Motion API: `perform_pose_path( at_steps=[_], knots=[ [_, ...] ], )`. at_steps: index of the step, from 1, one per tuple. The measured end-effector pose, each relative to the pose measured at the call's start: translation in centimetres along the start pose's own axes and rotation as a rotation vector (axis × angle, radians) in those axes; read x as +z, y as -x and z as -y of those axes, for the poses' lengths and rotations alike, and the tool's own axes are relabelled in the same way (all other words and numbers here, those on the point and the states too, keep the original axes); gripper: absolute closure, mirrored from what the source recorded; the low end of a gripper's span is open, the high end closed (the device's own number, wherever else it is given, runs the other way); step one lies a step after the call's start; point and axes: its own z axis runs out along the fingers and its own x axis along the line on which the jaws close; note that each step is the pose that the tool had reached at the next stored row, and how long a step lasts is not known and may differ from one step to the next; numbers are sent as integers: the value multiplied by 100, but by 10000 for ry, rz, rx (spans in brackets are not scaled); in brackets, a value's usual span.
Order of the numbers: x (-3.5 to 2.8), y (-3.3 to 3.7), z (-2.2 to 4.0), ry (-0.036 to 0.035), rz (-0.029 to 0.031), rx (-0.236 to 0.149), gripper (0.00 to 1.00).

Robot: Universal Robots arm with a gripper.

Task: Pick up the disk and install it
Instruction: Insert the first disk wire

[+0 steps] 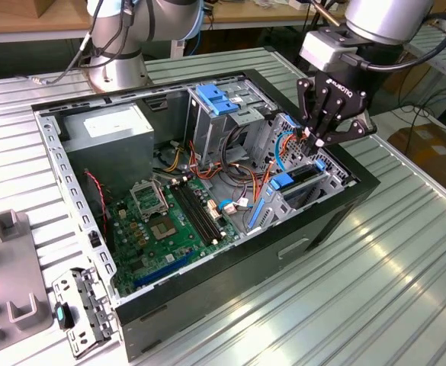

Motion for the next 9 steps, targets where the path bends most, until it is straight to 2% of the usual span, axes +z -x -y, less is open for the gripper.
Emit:
perform_pose_path(
  at_steps=[2, 5, 9],
  knots=[
    [-1, 10, 110, 12, 0, -10, 89],
    [-4, 45, 315, 33, -2, -27, 89],
    [-7, 83, 451, 41, -2, -67, 89]
  ],
)
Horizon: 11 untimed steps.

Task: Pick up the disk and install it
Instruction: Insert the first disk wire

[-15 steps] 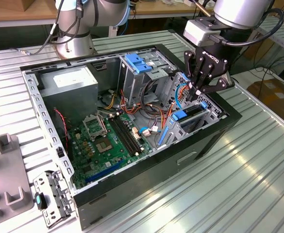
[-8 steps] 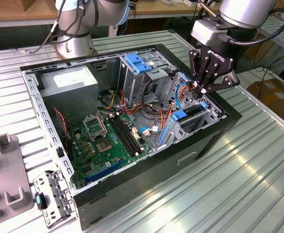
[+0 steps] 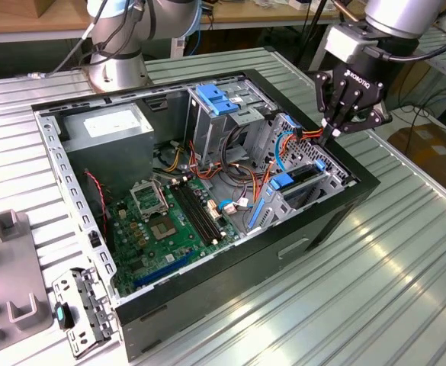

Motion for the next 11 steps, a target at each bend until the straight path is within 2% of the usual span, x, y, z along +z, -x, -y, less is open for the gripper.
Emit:
perform_pose_path(
  at_steps=[1, 4, 5, 6, 7, 9, 11],
  knots=[
    [0, 4, 13, -4, -1, -111, 89],
    [0, 4, 15, -38, -10, -867, 89],
    [1, 4, 14, -53, -14, -1204, 89],
    [3, 4, 15, -77, -20, -1719, 89],
    [5, 6, 34, -87, -23, -1957, 89],
    [6, 25, 101, -92, -24, -2038, 89],
    [6, 56, 140, -92, -24, -2056, 89]
  ],
)
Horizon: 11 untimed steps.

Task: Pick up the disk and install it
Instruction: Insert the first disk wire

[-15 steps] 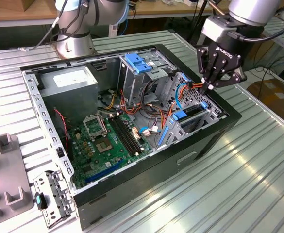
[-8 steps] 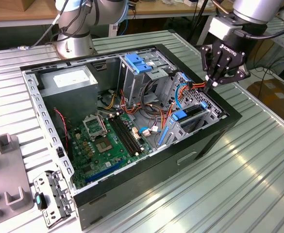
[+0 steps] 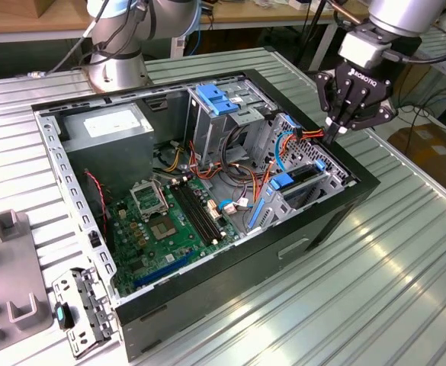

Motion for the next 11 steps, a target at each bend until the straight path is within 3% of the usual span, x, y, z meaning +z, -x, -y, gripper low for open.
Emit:
perform_pose_path(
  at_steps=[3, 8, 11],
  knots=[
    [1, 42, 25, -5, -2, -212, 89],
    [31, 44, 26, -73, -20, -1728, 89],
    [43, 44, 27, -104, -28, -2424, 89]
  ],
)
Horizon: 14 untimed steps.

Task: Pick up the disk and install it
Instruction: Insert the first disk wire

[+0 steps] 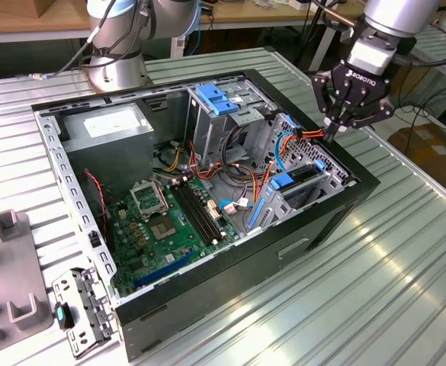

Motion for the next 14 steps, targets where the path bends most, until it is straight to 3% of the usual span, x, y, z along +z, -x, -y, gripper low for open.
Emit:
perform_pose_path(
  at_steps=[2, 7, 8, 14],
  knots=[
    [3, -13, 32, -15, -3, -340, 89],
    [2, -10, 123, -27, -6, -617, 89],
    [1, -4, 148, -31, -8, -704, 81],
    [-2, 47, 218, -46, -11, -1028, 73]
  ],
)
